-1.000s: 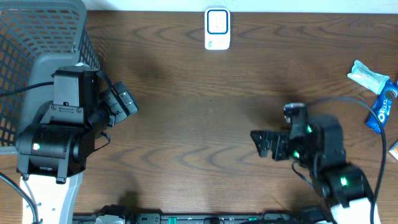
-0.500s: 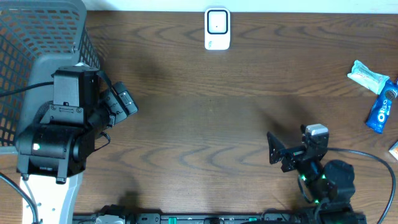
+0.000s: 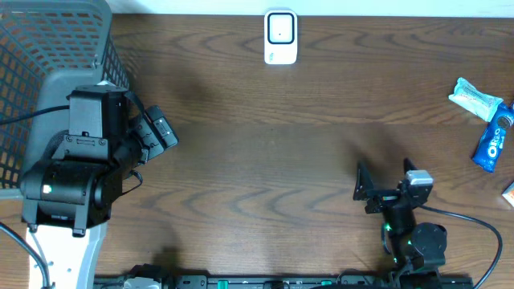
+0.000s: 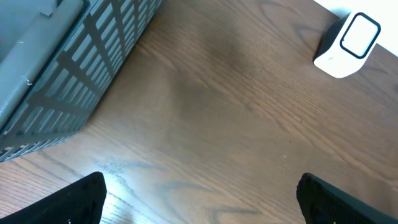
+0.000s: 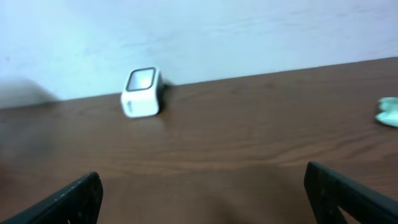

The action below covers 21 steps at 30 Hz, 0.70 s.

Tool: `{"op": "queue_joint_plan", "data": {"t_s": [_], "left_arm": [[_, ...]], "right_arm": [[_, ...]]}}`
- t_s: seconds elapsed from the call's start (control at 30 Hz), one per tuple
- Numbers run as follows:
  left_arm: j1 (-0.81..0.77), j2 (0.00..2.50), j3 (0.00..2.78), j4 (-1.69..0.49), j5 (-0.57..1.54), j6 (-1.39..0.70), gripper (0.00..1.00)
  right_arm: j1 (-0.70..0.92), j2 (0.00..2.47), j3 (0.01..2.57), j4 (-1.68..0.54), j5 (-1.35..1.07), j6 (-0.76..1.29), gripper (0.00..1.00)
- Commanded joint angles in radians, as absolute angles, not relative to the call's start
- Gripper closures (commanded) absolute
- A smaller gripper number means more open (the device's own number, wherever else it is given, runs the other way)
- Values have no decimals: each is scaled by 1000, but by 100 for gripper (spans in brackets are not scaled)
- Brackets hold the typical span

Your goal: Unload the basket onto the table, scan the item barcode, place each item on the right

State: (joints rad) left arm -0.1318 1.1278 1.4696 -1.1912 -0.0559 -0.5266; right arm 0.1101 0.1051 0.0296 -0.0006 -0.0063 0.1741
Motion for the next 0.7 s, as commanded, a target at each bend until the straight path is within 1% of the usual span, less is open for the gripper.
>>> {"op": "queue_joint_plan", "data": {"t_s": [0.0, 0.17, 0.3, 0.43, 0.67], "left_arm": [[-127, 1130, 1477, -1193, -68, -524, 2], [-127, 1130, 1477, -1193, -68, -524, 2], [-127, 1130, 1477, -1193, -68, -524, 2], [-127, 1130, 1477, -1193, -68, -524, 2], [-127, 1130, 1477, -1193, -68, -524, 2]], "right_arm": [[76, 71, 5, 7, 56, 198, 1], [73, 33, 5, -8, 74, 197, 1], [72, 4, 5, -67, 100, 187, 1], [72, 5, 5, -67, 100, 82, 1], [57, 5, 5, -69, 99, -30, 1]]}}
